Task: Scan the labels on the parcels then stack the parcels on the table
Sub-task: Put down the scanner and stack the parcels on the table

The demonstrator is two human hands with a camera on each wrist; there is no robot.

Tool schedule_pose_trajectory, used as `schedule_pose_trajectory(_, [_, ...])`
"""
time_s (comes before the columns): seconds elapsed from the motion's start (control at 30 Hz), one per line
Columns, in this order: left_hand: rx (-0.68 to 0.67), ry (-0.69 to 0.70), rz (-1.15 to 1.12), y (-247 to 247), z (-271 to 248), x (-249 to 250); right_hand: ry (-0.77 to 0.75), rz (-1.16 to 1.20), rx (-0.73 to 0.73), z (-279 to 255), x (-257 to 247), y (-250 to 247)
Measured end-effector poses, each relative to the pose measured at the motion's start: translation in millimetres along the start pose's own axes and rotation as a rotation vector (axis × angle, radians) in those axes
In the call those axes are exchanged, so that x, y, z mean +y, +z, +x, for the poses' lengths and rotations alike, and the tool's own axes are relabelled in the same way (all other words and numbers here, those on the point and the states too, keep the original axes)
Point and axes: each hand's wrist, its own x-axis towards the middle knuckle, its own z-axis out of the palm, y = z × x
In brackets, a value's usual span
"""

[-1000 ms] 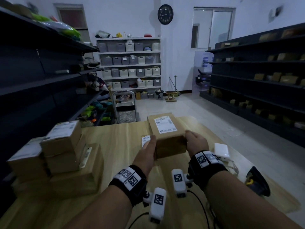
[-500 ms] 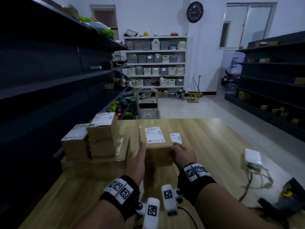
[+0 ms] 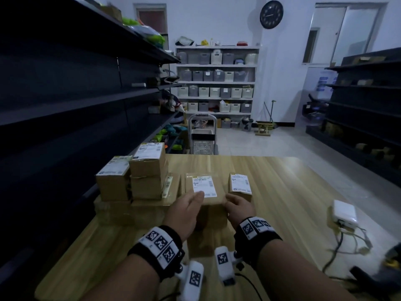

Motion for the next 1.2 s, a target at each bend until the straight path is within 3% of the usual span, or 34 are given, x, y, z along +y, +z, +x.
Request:
schedule_pose_trajectory(0.13, [-0.132,-0.008,0.233,-5,5,0,-0.026,-0.057,-0.054,-2,-1,11])
schedule_pose_trajectory(0.4, [-0.173,-0.008,0.336,-13,1,0,-0.007,-0.115,-0.082,2,-1,16])
schedule_pose_trajectory(0.57, [-0.134,-0.010,0.312,-14,3,5,-0.003,-0.071,-0.061,6,0,12])
schedule_pose_trajectory(0.8, [-0.030,0.065,0.245,12,31,35,0.044,0.065,0.131,40,2,-28])
schedule_pose_trajectory(0.9, [-0.053,-0.063,0.026,39,64,45,0.057,0.126,0.166,84,32,-53])
schedule_pose_trajectory(1.03, [-0.104,-0.292,-0.292,75,111,54,0.107,0.203,0.163,90,20,-82])
schedule_pose_trajectory(1.2, [-0.115,-0.447,-0.192,113,161,53,0.200,0.237,0.103,102,14,-100])
